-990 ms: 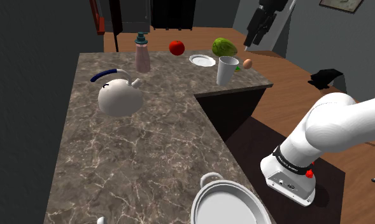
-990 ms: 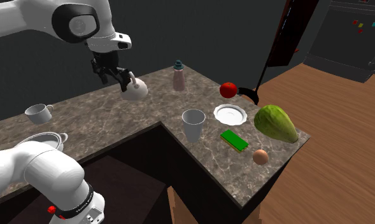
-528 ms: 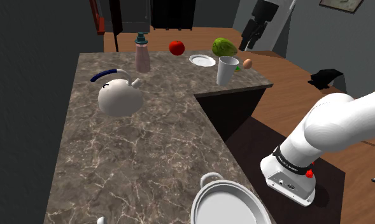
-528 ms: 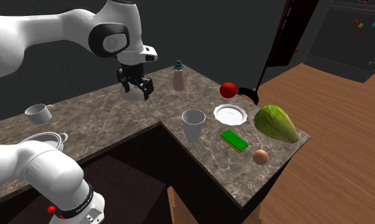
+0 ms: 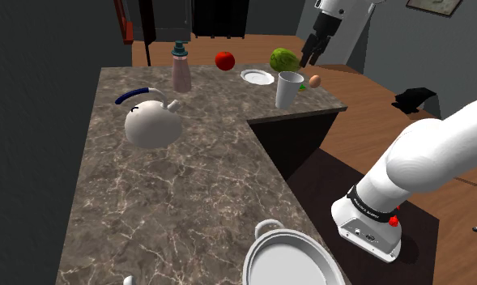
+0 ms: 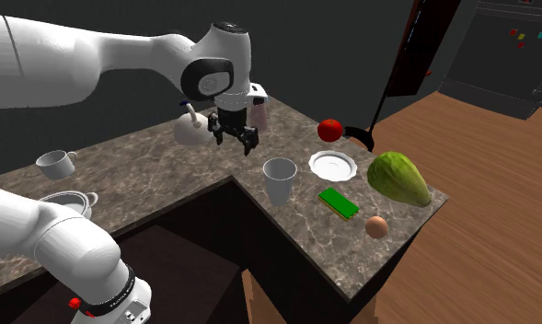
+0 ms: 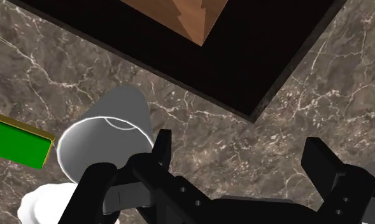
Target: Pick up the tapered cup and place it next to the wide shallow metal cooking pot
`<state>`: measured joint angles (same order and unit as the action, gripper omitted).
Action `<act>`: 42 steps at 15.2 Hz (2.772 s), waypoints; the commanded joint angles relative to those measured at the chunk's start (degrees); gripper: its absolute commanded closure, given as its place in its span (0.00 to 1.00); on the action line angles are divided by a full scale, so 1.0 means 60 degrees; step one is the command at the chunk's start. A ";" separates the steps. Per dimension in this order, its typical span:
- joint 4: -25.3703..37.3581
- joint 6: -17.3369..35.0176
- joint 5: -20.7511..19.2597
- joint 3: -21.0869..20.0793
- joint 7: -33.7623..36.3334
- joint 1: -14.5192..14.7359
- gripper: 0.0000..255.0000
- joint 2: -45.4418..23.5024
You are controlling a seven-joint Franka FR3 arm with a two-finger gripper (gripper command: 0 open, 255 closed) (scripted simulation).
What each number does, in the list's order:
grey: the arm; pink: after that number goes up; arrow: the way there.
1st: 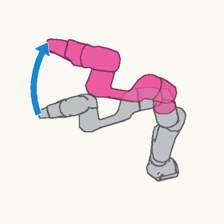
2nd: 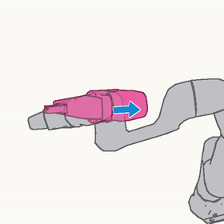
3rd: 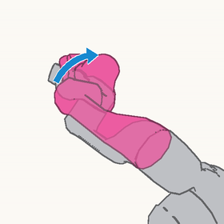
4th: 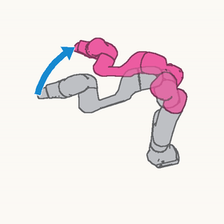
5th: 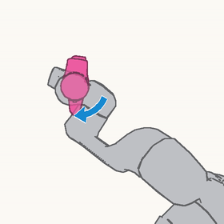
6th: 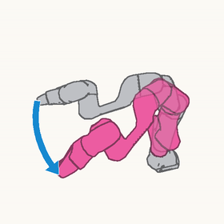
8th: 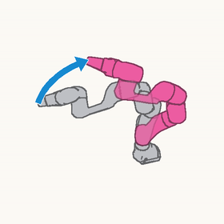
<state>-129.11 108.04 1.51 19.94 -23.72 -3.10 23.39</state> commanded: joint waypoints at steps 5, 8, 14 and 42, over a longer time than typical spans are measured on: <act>0.0954 0.0753 0.0535 0.0973 -0.1380 -0.0044 0.00 -0.1881; 0.1623 0.0988 0.1050 0.1389 -0.2144 -0.0110 0.00 -0.2970; 0.3328 0.1082 0.2412 0.1861 -0.3674 -0.0597 0.00 -0.5331; 0.3429 0.1739 0.3072 0.1737 -0.4204 -0.0830 1.00 -0.6314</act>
<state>-108.76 118.79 20.08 30.33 -49.12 -8.13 -14.67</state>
